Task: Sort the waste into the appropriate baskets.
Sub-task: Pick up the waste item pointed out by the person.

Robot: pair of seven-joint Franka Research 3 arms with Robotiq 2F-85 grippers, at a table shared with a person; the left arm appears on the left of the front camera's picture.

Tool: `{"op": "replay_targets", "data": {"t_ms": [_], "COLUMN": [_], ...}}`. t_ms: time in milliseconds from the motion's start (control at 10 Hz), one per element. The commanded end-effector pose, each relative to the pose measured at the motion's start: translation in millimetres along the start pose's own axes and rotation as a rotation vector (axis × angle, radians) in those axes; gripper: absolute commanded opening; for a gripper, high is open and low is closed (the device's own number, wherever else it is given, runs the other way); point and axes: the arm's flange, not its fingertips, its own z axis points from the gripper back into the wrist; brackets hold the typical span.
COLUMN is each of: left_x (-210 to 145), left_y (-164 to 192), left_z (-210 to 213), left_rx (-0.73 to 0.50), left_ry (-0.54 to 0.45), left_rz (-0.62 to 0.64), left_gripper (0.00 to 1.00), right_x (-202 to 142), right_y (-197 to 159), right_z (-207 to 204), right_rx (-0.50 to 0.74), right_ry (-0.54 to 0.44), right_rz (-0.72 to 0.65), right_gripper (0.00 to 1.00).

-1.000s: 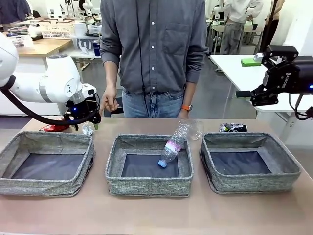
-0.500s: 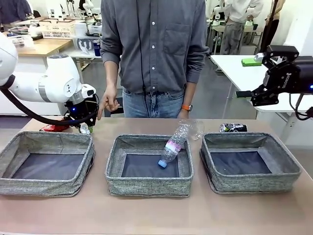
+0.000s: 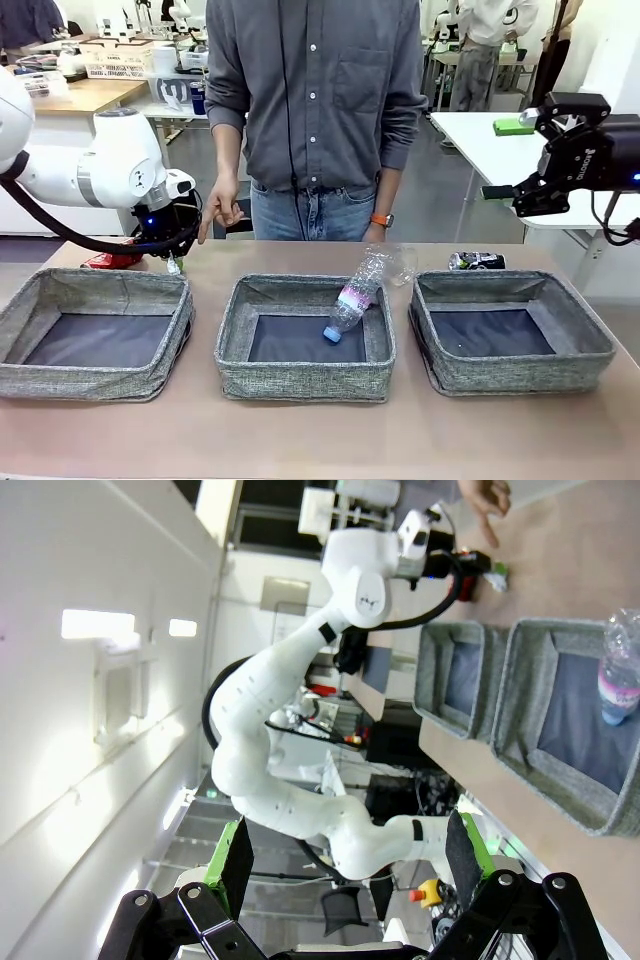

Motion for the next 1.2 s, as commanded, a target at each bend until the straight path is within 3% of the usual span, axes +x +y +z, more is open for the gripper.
{"op": "replay_targets", "data": {"t_ms": [0,200,400,600,700,800,900,1000,1100], "left_x": [-5.2,-18.9,-48.8,-82.9,-104.6,-131.2,-152.8,-163.3,-140.4], "left_y": [3.0,12.9,28.0,22.8,15.4,8.1,4.3,3.8,-2.0], "left_z": [1.8,36.2,126.4,197.1,219.1,232.7,238.8,236.9,250.0], "left_rx": [0.037,0.035,-0.028,-0.174,-0.230,-0.199,-0.180,-0.135,-0.207], "left_ry": [-0.017,0.032,-0.004,0.075,0.145,0.192,0.173,0.119,0.173], "left_rz": [0.022,0.067,0.101,0.063,-0.015,-0.062,-0.095,-0.076,-0.055], "left_gripper": [0.00,0.00,0.00,0.00,0.00,0.00,0.00,0.00,0.00], "right_x": [2.4,2.4,2.4,2.4,2.4,2.4,2.4,2.4,2.4], "right_y": [3.5,3.5,3.5,3.5,3.5,3.5,3.5,3.5,3.5], "right_z": [-2.1,-2.1,-2.1,-2.1,-2.1,-2.1,-2.1,-2.1,-2.1], "right_rx": [0.019,0.019,0.019,0.019,0.019,0.019,0.019,0.019,0.019], "right_ry": [-0.008,-0.008,-0.008,-0.008,-0.008,-0.008,-0.008,-0.008,-0.008], "right_rz": [-0.009,-0.009,-0.009,-0.009,-0.009,-0.009,-0.009,-0.009,-0.009], "right_gripper": [1.00,1.00,1.00,1.00,1.00,1.00,1.00,1.00,1.00]}}
